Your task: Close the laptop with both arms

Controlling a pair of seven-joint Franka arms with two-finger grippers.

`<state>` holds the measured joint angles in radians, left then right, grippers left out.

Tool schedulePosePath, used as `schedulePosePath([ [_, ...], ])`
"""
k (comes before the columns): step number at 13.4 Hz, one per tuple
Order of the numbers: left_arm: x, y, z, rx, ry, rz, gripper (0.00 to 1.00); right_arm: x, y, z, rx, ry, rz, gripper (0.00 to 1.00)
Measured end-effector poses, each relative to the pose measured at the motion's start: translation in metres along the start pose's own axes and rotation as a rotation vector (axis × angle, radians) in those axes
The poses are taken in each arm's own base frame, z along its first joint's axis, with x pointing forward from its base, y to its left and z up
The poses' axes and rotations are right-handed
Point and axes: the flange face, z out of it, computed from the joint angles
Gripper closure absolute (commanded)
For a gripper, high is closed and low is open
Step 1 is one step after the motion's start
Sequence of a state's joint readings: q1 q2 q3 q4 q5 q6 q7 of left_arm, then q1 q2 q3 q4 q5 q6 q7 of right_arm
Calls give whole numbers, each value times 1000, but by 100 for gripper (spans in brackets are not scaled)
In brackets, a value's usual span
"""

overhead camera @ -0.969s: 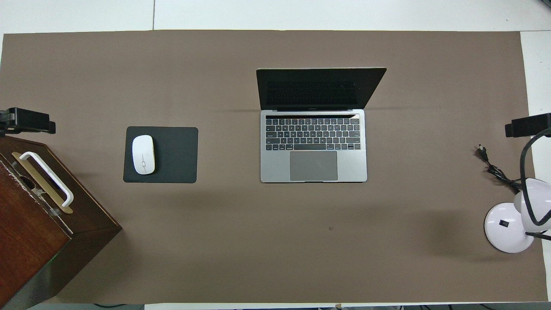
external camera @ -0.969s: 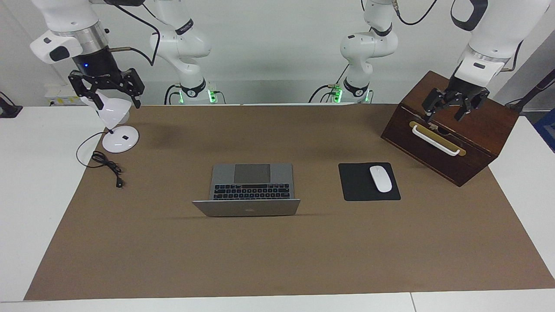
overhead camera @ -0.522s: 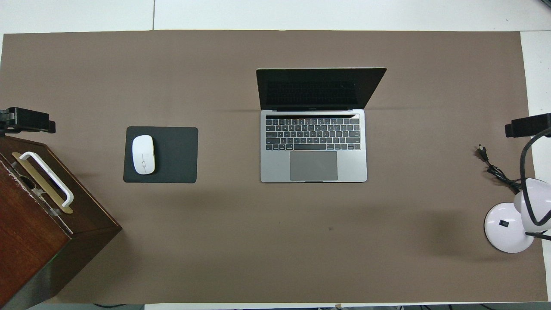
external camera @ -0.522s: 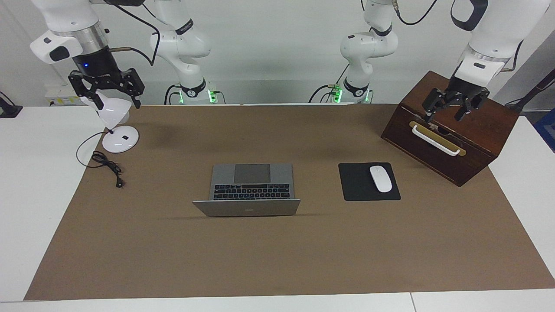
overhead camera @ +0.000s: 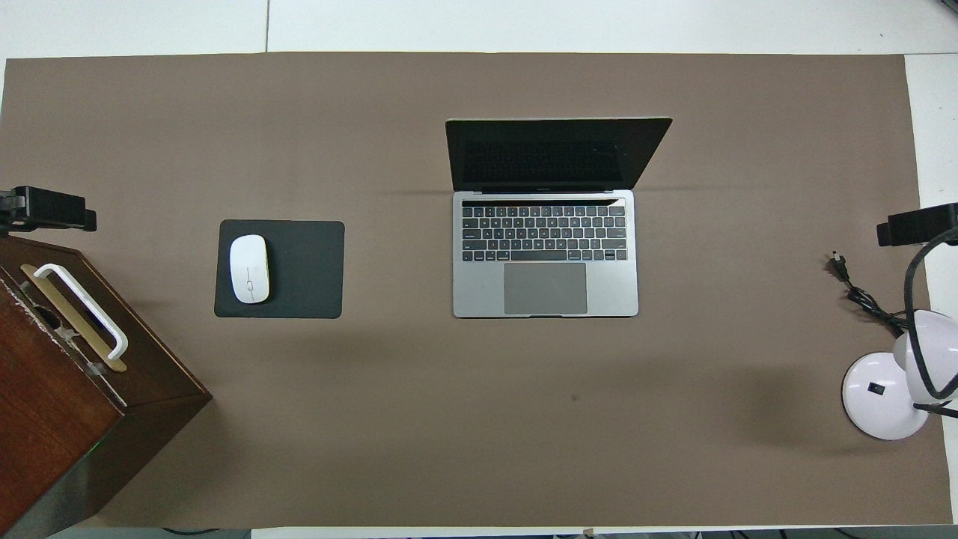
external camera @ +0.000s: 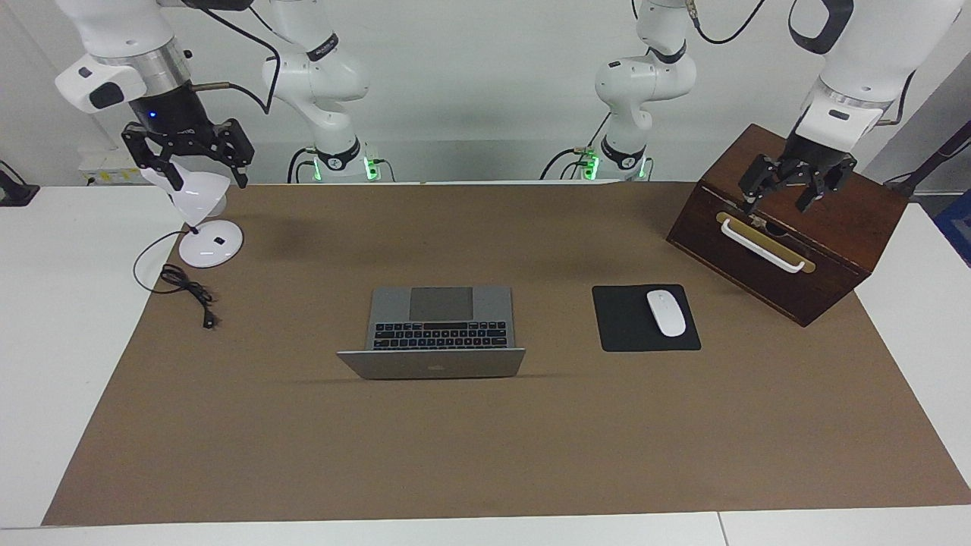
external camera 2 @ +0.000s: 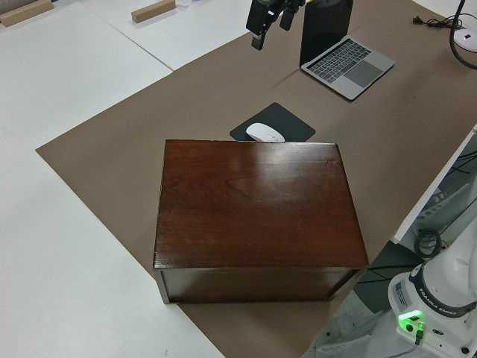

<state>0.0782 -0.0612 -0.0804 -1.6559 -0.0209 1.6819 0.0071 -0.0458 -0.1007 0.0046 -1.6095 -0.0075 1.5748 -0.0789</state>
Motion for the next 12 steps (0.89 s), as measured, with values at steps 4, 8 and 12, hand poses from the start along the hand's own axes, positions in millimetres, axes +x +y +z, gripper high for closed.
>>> schedulePosePath([
  [4,0,0,0,0,0,0,0,-2,9,-2,29,4,37,0],
  [8,0,0,0,0,-1,0,0,-8,41,-6,47,15,101,0],
  [12,0,0,1,0,-1,0,0,-9,48,-8,46,20,115,0],
])
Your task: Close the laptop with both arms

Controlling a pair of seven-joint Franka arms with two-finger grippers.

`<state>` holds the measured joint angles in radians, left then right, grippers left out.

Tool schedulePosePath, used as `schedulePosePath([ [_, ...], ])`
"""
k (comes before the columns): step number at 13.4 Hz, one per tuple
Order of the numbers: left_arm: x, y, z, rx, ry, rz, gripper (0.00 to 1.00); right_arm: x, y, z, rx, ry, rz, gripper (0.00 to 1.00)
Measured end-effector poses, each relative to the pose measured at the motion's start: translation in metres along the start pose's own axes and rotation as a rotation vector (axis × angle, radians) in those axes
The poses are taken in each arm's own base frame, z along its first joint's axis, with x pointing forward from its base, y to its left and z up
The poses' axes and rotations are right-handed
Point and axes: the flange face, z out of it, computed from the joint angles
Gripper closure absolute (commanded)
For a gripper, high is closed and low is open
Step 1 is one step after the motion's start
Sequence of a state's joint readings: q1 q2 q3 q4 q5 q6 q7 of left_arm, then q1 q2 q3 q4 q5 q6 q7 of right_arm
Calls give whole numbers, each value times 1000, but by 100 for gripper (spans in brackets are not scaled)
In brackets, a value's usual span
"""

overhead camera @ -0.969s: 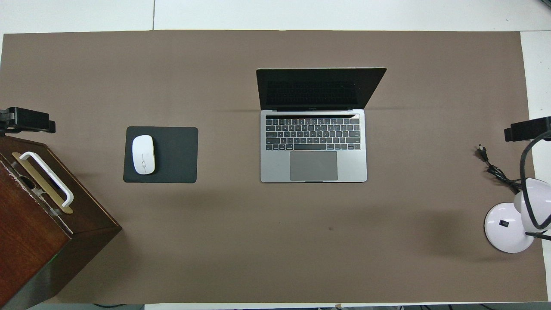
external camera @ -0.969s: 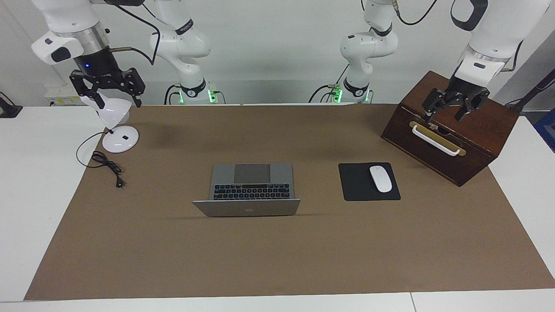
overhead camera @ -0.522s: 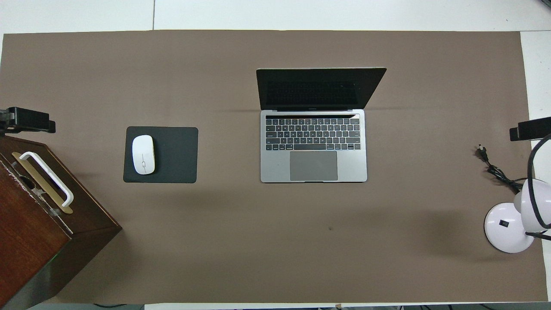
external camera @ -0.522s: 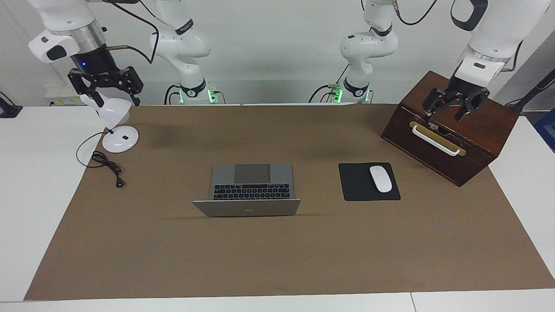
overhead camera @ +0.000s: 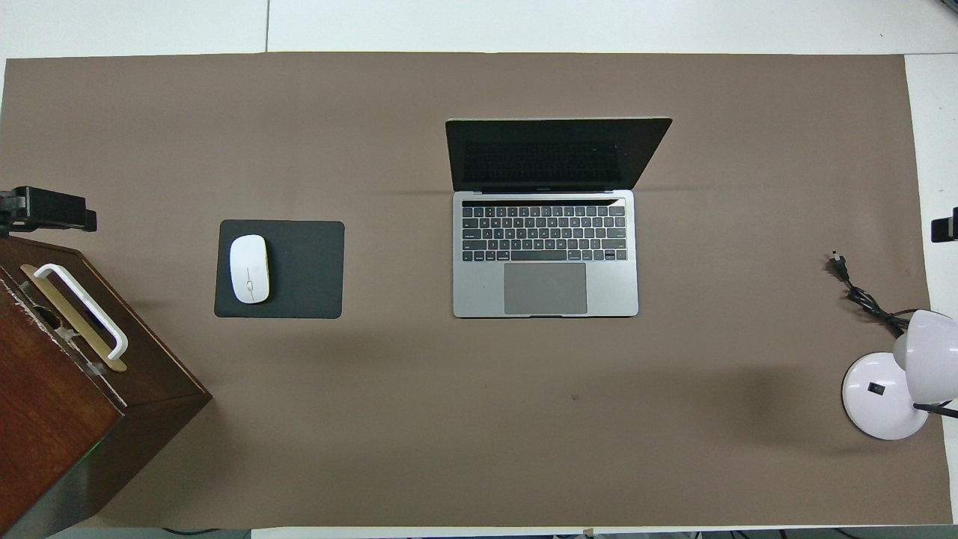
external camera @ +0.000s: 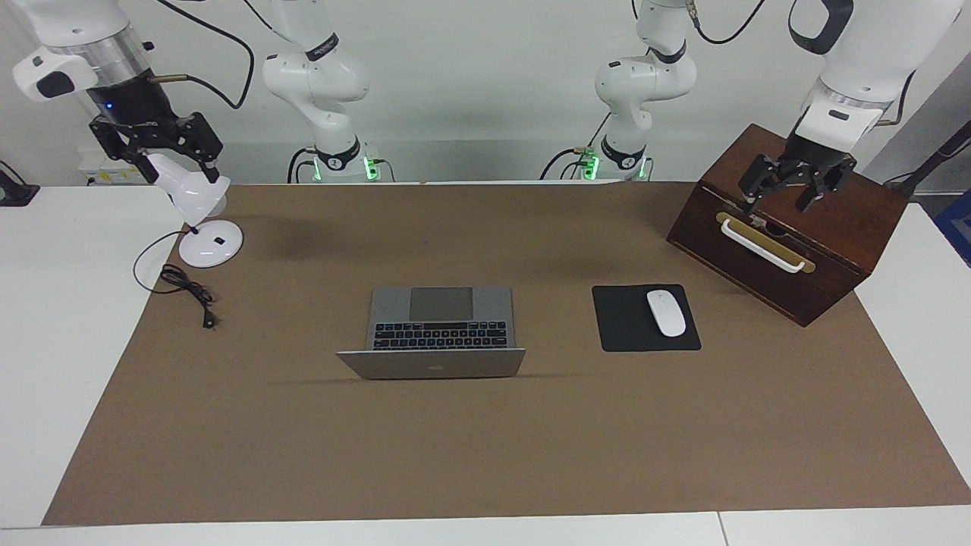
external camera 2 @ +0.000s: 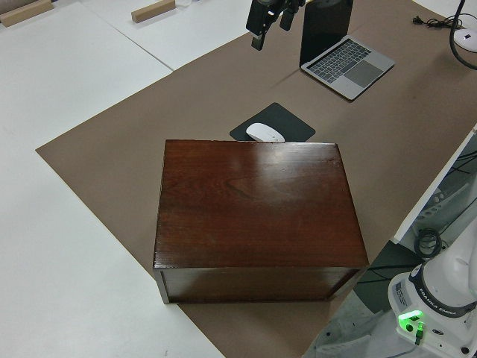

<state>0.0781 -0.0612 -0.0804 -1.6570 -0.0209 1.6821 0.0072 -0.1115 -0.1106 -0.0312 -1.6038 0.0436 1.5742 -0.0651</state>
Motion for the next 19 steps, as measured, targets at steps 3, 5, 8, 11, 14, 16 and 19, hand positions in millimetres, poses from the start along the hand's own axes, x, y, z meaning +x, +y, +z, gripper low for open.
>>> schedulePosePath([
  [3,0,8,0,-1,0,15,0,1,0,0,0,6,0,0],
  [5,0,19,1,-3,-1,35,0,2,-1,0,-2,12,-2,0],
  [8,-1,27,1,-4,-2,49,0,9,-4,4,-7,32,-9,0],
  [11,-1,27,1,-4,-3,48,0,19,-4,10,-50,36,-20,0],
  [14,-1,27,1,-4,-2,46,31,25,-5,14,-61,35,-43,0],
  [16,-1,26,1,-4,-2,45,91,26,-6,14,-62,37,-59,0],
  [19,1,22,-1,-4,17,37,100,32,-8,15,-64,58,-67,0],
])
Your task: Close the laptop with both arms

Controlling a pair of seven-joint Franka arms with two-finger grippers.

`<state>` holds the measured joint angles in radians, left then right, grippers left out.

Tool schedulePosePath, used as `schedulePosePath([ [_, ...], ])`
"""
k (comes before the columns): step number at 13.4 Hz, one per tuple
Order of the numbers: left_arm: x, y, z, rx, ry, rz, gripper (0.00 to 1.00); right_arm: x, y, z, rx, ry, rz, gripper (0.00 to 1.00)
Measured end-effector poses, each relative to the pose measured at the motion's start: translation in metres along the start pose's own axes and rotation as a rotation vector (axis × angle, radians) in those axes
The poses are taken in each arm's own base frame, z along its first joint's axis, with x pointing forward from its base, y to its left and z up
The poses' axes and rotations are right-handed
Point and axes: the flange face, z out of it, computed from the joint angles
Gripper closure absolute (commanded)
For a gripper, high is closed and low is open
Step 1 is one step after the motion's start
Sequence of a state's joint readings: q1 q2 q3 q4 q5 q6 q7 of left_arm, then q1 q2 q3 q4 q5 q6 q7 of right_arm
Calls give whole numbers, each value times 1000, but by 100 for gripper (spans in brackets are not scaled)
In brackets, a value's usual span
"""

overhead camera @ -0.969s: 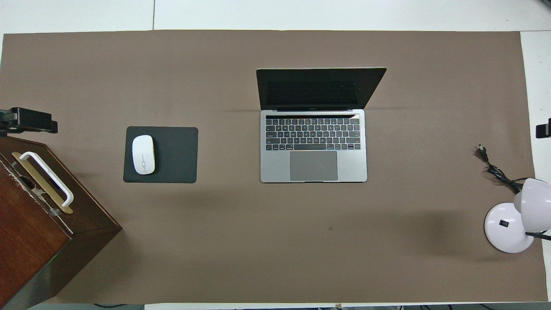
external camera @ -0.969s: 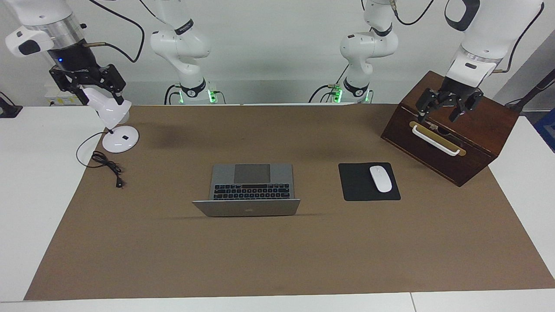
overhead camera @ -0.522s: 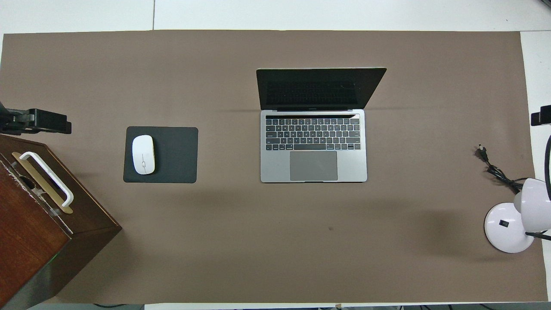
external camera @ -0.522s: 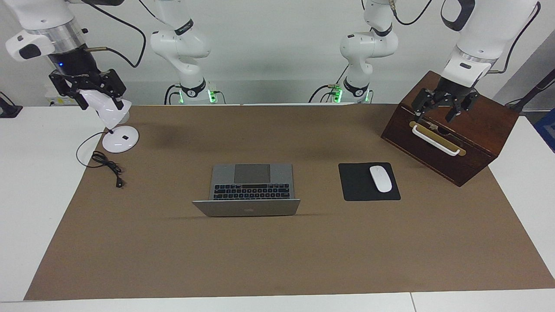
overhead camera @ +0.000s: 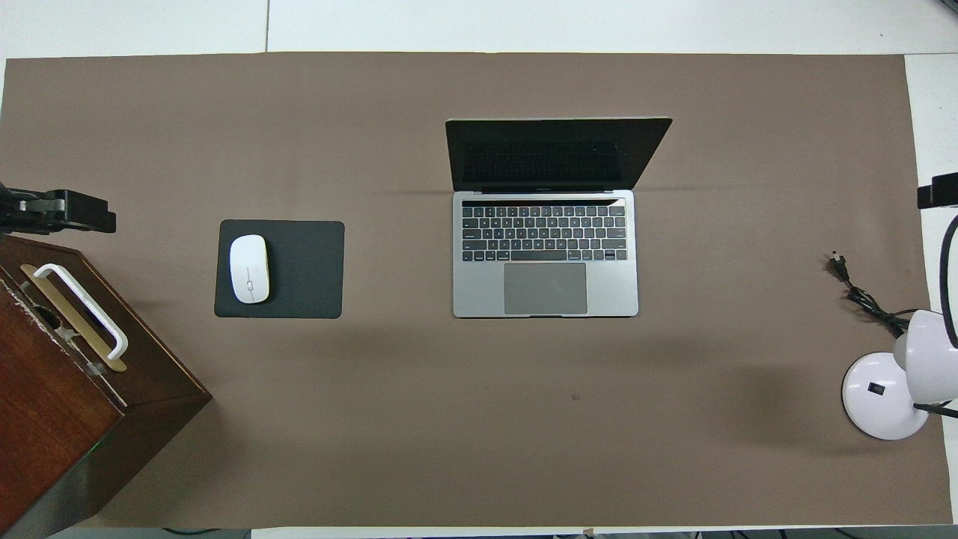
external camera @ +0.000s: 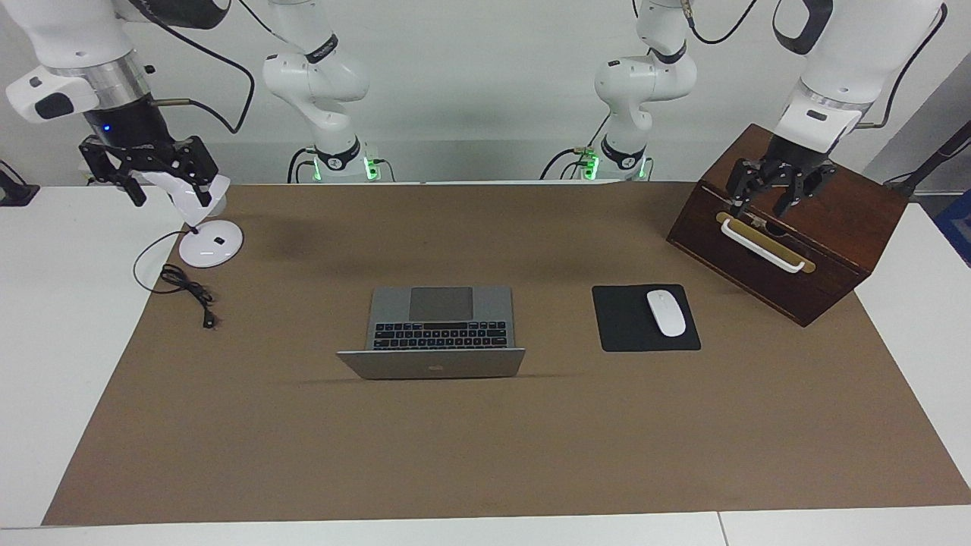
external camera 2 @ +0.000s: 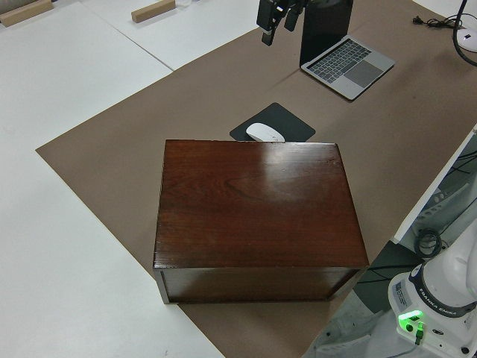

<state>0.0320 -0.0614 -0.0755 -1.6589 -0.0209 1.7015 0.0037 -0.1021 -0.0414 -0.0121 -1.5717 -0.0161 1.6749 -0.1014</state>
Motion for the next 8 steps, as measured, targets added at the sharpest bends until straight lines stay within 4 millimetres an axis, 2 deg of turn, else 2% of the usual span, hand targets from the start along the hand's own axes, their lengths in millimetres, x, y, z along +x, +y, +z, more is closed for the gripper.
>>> schedulePosePath([
  [3,3,-3,-2,0,25,-4,100,13,2,3,-9,15,-1,0],
  [6,3,0,-1,0,26,6,100,40,4,12,-12,32,-1,0],
  [8,2,9,2,-2,21,36,100,60,6,22,-16,66,-2,0],
])
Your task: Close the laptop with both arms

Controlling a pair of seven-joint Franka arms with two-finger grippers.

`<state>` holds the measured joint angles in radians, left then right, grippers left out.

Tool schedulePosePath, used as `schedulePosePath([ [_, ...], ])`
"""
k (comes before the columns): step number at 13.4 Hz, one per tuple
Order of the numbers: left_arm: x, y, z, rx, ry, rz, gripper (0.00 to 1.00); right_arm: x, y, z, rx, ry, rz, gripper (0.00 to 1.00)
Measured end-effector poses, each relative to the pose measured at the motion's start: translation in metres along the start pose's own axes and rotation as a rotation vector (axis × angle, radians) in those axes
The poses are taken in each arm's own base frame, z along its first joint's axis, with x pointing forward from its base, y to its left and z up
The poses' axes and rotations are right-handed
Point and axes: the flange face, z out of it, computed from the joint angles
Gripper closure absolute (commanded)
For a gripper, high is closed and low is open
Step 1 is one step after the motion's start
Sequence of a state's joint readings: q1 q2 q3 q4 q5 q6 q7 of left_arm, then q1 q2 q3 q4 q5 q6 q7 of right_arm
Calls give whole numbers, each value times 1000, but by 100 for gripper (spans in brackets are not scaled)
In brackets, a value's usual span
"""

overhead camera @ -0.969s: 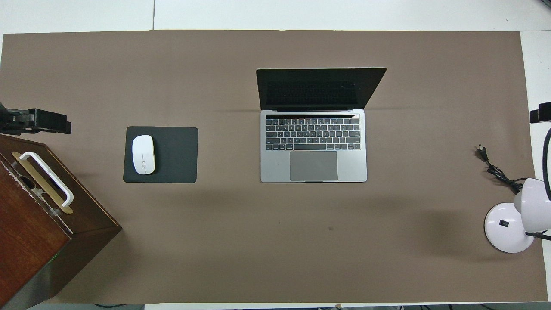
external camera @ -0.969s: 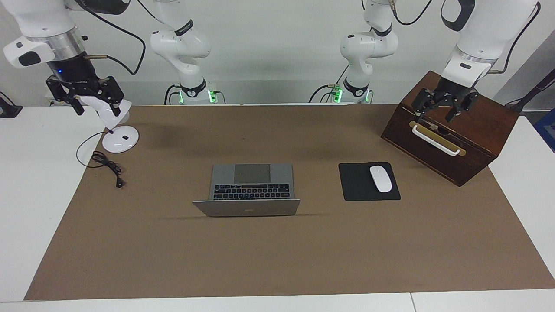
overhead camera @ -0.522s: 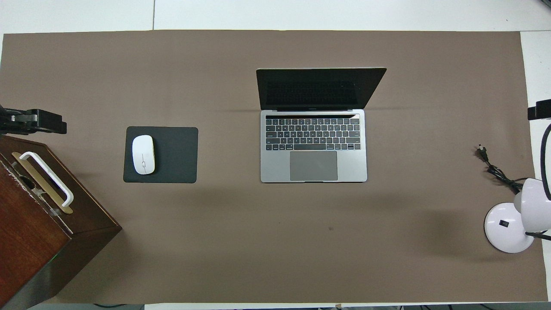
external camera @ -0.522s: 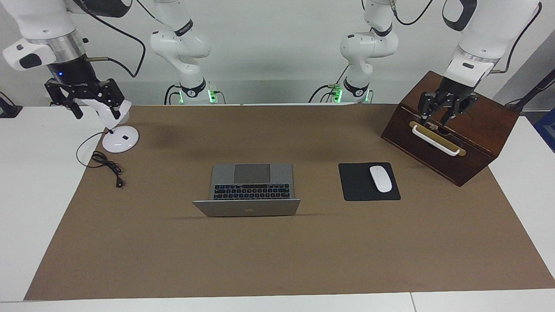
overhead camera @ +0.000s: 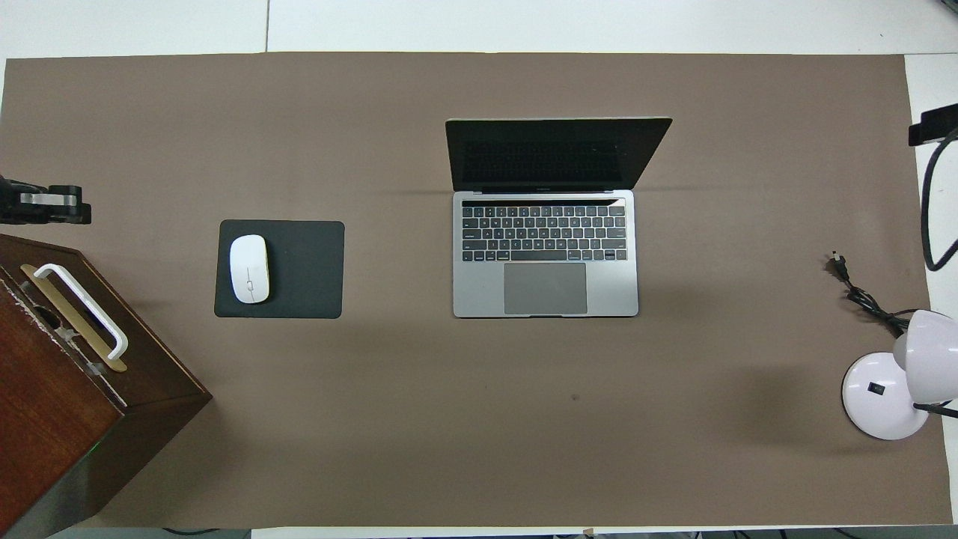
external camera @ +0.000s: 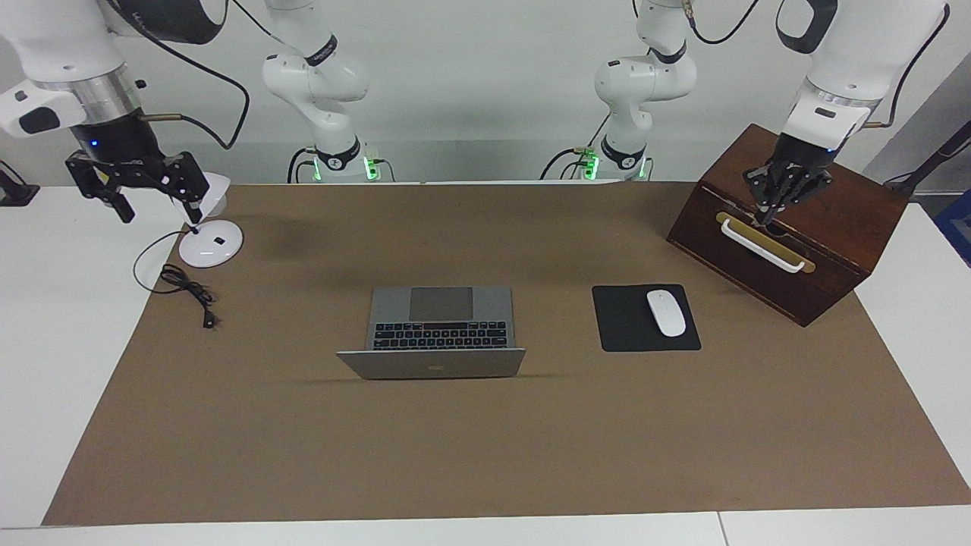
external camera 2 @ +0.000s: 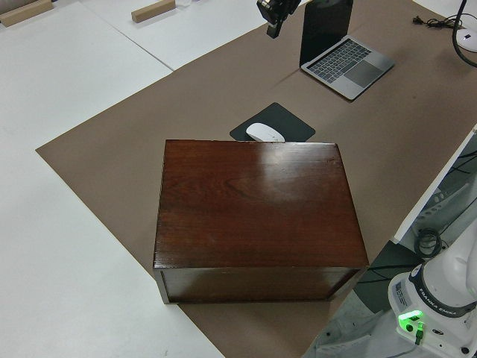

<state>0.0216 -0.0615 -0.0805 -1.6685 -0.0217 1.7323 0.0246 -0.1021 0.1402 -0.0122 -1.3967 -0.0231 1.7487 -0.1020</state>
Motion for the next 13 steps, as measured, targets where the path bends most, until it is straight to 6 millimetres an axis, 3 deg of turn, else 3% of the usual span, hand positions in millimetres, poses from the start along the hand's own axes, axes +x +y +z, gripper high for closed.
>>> schedulePosePath([
  [3,1,33,9,-37,23,59,100,20,0,18,-5,53,-4,0],
  [7,-11,85,40,-95,116,123,100,48,-16,55,-5,117,-31,1],
  [13,-89,157,100,-161,270,212,100,96,-46,81,7,173,-13,3],
])
